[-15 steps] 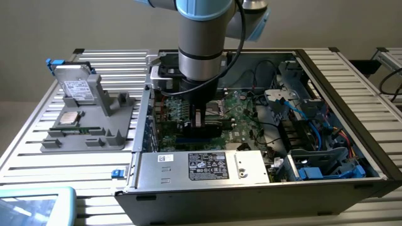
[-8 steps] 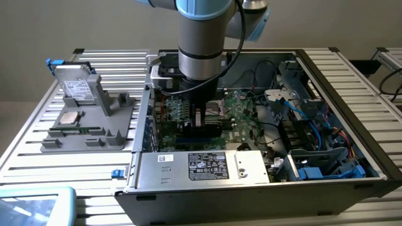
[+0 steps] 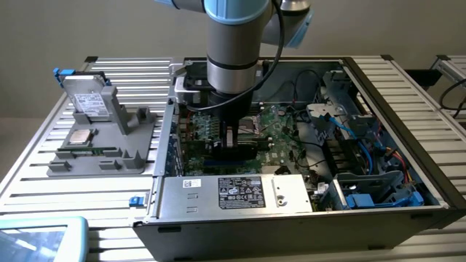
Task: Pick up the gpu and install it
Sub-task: 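Insert the gpu into the slot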
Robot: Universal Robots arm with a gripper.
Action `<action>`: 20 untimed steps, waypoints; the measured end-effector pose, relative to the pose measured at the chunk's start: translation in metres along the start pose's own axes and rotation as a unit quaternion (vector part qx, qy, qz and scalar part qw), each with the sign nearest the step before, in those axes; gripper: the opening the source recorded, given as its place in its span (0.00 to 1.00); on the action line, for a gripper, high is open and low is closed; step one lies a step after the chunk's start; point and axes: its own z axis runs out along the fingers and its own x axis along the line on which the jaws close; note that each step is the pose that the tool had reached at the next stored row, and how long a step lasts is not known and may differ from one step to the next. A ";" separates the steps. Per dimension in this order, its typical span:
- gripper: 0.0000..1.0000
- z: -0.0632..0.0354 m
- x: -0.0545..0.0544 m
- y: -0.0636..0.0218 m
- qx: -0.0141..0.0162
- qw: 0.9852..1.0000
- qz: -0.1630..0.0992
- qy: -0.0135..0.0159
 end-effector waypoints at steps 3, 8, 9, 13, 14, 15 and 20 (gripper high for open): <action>0.27 0.0002 0.000 0.0001 0.000 1.000 0.000 0.001; 0.27 0.0005 0.000 0.0001 0.000 1.000 0.000 0.002; 0.27 0.0005 0.000 0.0001 0.000 1.000 0.000 0.002; 0.27 0.0005 0.000 0.0001 0.000 1.000 -0.003 0.002; 0.27 0.0005 0.000 0.0001 0.000 1.000 -0.004 0.002; 0.27 0.0005 0.000 0.0001 0.000 1.000 -0.005 0.002; 0.27 0.0005 0.000 0.0000 0.000 1.000 -0.006 0.002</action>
